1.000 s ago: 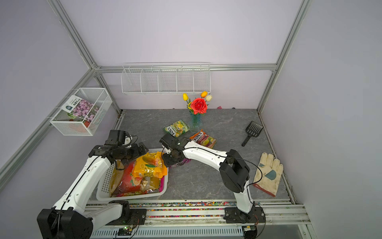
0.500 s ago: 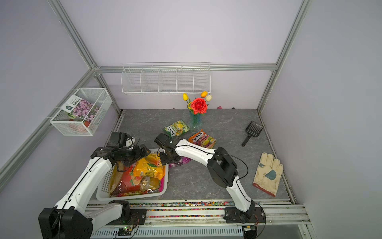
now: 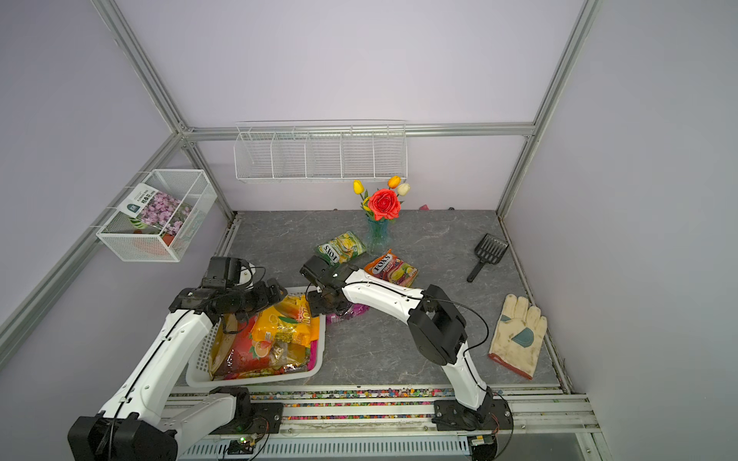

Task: Put the candies in the basket
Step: Move the basket to the center of the board.

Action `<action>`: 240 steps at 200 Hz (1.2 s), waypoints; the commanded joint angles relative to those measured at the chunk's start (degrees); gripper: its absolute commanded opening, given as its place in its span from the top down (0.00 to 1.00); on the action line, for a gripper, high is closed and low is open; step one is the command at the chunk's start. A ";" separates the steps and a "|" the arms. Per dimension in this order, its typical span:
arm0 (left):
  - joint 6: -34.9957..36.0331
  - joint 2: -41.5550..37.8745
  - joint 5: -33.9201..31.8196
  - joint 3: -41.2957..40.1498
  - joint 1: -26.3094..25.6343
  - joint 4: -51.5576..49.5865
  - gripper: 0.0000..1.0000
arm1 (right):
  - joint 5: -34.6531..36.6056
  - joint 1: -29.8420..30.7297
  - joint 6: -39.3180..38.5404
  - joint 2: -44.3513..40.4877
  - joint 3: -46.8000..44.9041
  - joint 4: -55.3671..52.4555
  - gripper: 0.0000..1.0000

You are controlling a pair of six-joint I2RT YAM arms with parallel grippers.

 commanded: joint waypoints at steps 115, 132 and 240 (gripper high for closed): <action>1.04 5.09 19.92 -2.50 -1.25 5.62 0.09 | 5.31 -3.44 2.54 -7.11 -9.09 -10.10 0.88; 1.97 6.08 21.43 -1.82 -4.04 5.94 0.09 | 3.48 -5.55 2.60 -10.24 -14.45 -9.28 0.90; 9.39 13.08 8.51 16.16 -9.65 -1.74 0.03 | 6.85 -19.52 1.29 -30.52 -39.82 -15.40 0.90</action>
